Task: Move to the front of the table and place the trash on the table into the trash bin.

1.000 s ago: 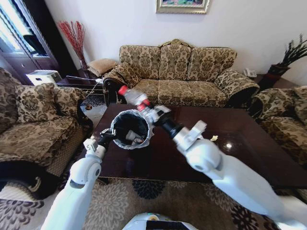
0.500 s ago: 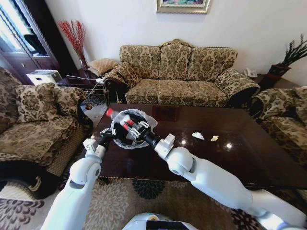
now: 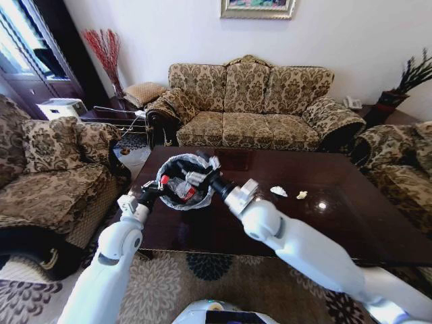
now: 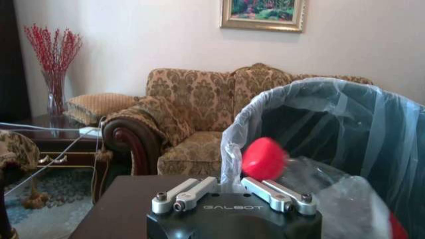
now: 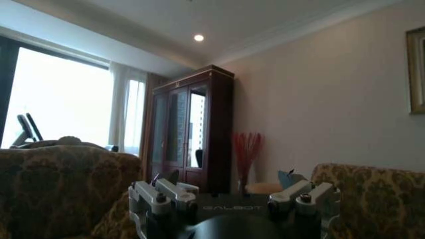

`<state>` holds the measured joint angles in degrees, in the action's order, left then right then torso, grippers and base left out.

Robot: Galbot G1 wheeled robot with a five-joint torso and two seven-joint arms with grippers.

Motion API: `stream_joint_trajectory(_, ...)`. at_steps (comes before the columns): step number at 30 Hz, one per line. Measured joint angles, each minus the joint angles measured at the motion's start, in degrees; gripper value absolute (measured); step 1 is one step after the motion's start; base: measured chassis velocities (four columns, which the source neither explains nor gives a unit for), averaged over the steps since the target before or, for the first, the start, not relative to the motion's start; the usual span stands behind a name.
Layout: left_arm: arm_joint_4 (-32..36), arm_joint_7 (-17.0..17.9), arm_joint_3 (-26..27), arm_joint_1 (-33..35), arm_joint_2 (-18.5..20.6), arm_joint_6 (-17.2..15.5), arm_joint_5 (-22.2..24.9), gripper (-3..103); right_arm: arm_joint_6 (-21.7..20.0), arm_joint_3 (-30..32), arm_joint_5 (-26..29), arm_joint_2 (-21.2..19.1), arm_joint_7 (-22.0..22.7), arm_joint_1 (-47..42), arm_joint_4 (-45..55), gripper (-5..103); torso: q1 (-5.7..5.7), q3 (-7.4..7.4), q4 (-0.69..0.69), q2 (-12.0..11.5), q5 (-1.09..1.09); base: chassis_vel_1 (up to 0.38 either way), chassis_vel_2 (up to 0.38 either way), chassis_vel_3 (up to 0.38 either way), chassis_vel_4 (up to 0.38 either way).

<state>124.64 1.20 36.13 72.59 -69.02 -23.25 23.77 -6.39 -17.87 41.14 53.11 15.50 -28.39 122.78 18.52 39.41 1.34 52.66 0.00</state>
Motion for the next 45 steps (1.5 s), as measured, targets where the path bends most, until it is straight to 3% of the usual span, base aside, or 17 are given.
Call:
stream_joint_trajectory(5, 0.5, 0.0, 1.1, 0.5, 0.0, 0.1, 0.1, 1, -2.1, 5.7, -0.7, -2.0, 5.4, -3.7, -0.7, 100, 0.0, 0.0, -0.04, 0.0, 0.0, 0.0, 0.0, 0.0, 0.0)
stream_joint_trajectory(7, 1.1, 0.1, 1.9, 1.0, -0.1, 0.2, 0.1, 1, -4.8, 9.5, -1.3, -2.0, 8.4, -6.1, -1.6, 100, 0.0, 0.0, 0.05, 0.0, 0.03, 0.0, 0.0, 0.0, 0.0)
stream_joint_trajectory(11, 1.2, 0.2, 1.9, 0.8, 0.0, 0.2, 0.5, 1, -8.3, 16.5, -2.1, -2.1, 10.5, -11.4, -2.3, 100, 0.0, 0.0, -0.02, 0.0, 0.0, 0.0, 0.0, 0.0, 0.0)
stream_joint_trajectory(16, 0.9, 0.2, 1.6, 0.4, 0.1, 0.0, 0.6, 1, -8.8, 21.2, -4.5, -1.8, 10.3, -17.6, -3.4, 100, 0.0, 0.0, -0.03, 0.0, 0.03, 0.0, 0.0, 0.0, 0.0)
stream_joint_trajectory(24, 0.6, 0.3, 1.5, 0.4, 0.7, -0.6, 1.0, 1, -8.3, 28.2, -8.4, 0.6, 8.3, -27.0, -6.9, 100, 0.0, 0.0, 0.02, 0.0, -0.01, -0.039, -0.064, 0.057, 0.079)
stream_joint_trajectory(34, 1.6, 0.4, 1.4, 1.1, 0.1, -0.6, 1.1, 1, -8.6, 29.5, -8.0, 2.8, 6.2, -28.0, -12.9, 100, -0.02, -0.01, -0.05, 0.0, -0.01, -0.201, -0.242, 0.198, 0.237)
stream_joint_trajectory(39, 3.5, 0.6, 1.4, 2.3, -0.3, -0.7, 1.1, 1, -6.0, 26.6, -7.4, 7.5, 1.6, -22.9, -27.2, 100, 0.0, 0.01, -0.04, 0.0, 0.08, -0.148, -0.171, 0.122, 0.159)
stream_joint_trajectory(42, 4.5, 0.7, 1.6, 3.1, -0.3, -0.7, 1.1, 1, -2.8, 23.5, -7.7, 10.7, -3.0, -17.9, -36.9, 100, 0.0, 0.0, 0.03, 0.0, 0.02, -0.025, -0.036, 0.036, 0.015)
stream_joint_trajectory(45, 4.4, 0.8, 1.4, 2.9, -0.2, -0.7, 1.0, 1, -0.5, 22.1, -8.9, 12.6, -4.8, -15.0, -42.7, 100, 0.0, 0.0, 0.06, 0.0, -0.07, 0.023, 0.02, -0.008, -0.009)
